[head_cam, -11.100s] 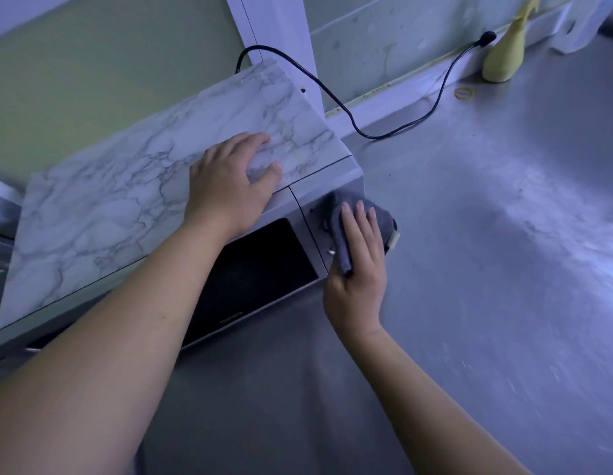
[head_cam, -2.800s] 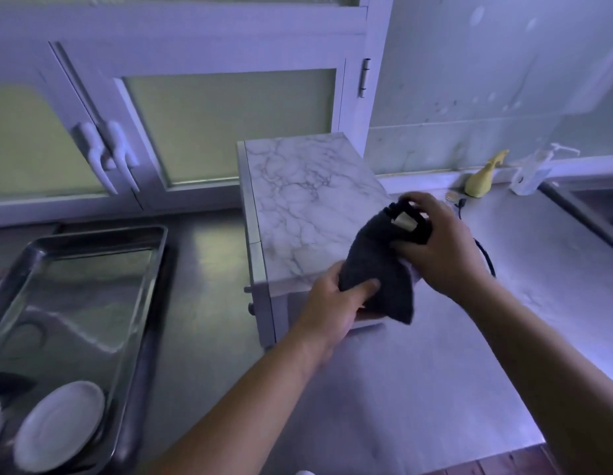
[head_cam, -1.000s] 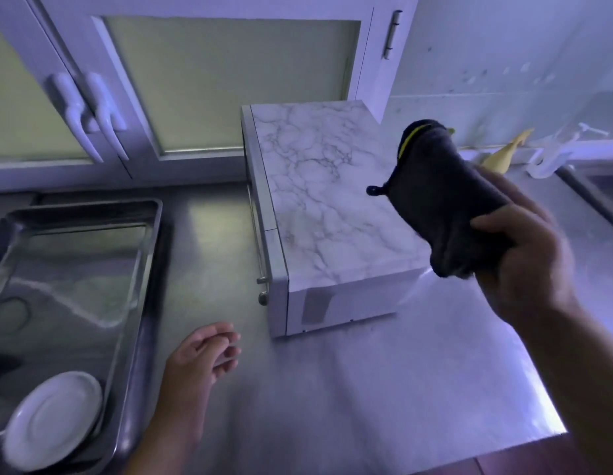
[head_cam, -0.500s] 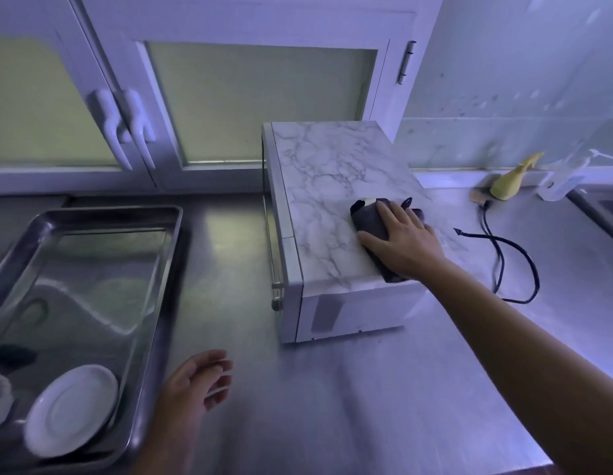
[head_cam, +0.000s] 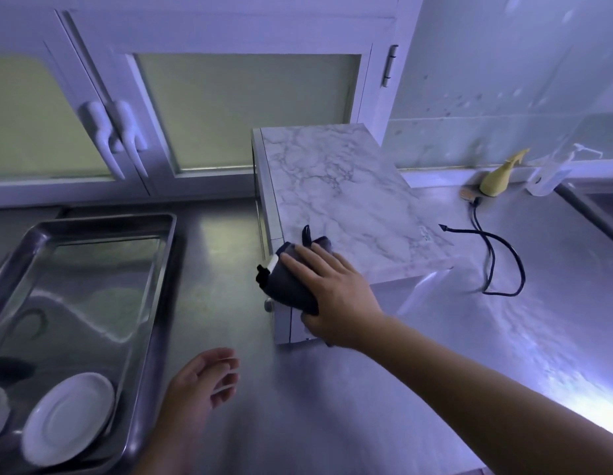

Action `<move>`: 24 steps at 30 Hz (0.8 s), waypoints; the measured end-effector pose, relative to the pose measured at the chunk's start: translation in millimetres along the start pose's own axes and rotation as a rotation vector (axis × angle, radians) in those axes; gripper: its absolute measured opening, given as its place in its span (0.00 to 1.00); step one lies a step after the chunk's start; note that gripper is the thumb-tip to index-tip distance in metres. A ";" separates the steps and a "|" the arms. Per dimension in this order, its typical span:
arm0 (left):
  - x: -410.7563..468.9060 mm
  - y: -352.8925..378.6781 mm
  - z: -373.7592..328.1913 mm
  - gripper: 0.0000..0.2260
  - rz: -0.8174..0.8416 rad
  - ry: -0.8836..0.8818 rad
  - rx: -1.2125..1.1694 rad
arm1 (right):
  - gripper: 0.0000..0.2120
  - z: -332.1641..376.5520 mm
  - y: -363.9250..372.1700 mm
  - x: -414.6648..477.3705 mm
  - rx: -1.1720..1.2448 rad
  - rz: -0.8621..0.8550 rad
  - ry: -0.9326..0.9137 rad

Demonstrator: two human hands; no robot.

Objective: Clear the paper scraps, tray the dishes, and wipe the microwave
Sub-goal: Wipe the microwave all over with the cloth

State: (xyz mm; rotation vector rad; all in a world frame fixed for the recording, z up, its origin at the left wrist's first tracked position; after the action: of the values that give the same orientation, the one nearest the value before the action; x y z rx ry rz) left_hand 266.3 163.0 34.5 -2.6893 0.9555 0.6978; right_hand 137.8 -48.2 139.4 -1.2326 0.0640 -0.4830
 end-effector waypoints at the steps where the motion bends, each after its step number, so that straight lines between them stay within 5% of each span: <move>1: -0.1 1.4 -0.5 0.10 -0.001 -0.001 0.003 | 0.38 2.1 -0.8 -8.8 0.036 -0.035 -0.016; 6: -2.5 9.3 -2.8 0.10 0.003 0.008 0.006 | 0.30 5.3 -9.0 -57.1 0.287 -0.087 0.013; 9: -4.4 13.5 -5.2 0.09 0.003 0.042 0.016 | 0.29 -2.9 -6.4 -80.0 0.717 0.070 0.323; 13: -9.6 23.5 -13.2 0.11 0.031 0.124 0.056 | 0.21 -30.1 5.9 -104.4 1.466 -0.020 0.786; 16: -14.8 29.9 -29.0 0.14 0.061 0.223 0.082 | 0.25 -36.8 16.7 -128.1 1.959 0.034 1.036; 24: -41.2 58.8 -110.4 0.08 0.255 0.621 0.211 | 0.34 -21.9 4.4 -159.7 2.406 -0.133 0.774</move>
State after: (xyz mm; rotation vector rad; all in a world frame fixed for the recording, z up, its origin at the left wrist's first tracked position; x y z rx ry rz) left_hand 241.1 102.7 148.8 -2.6483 1.4289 -0.2290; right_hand -10.8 -4.7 94.4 1.3328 0.0151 -0.6611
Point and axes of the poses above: each hand's wrist, its own x-axis towards the middle knuckle, its own y-axis out of the palm, z = x × y, the point moved 2 cm from there along x, towards the middle knuckle, and after that the axes turned 8 degrees about x, right-handed, at the moved point
